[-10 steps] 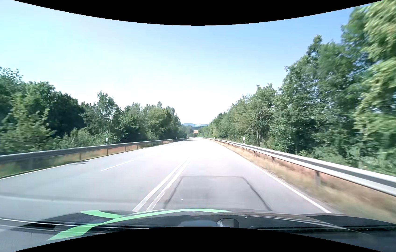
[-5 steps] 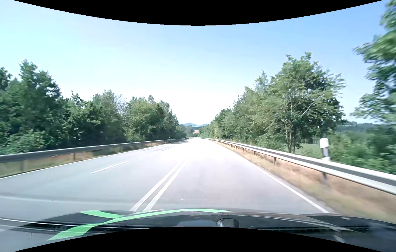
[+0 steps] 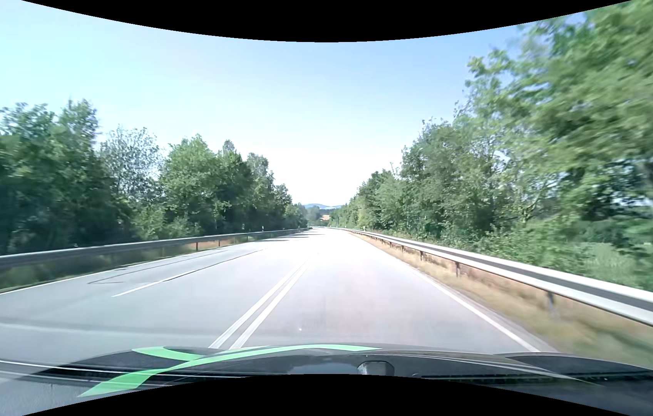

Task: Follow the waypoints while adhering to traffic rules and regulations

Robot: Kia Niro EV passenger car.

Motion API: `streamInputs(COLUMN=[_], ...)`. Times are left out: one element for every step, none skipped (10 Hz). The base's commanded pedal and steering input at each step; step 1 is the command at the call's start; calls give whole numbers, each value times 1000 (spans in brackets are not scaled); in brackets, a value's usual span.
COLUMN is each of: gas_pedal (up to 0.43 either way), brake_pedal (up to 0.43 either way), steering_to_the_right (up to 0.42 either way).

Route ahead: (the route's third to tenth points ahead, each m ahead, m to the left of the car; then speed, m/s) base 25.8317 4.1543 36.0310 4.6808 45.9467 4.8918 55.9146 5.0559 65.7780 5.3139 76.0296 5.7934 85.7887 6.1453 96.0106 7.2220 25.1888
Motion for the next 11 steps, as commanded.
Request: streamInputs(gas_pedal=[197, 209, 209, 220, 220, 228, 240, 260, 260, 260, 260], brake_pedal=[0, 0, 0, 0, 0, 0, 0, 0, 0, 0, 0], steering_to_the_right=[-6, -5, -6, -6, -6, -6, -5, -6, -6, -6, -6])
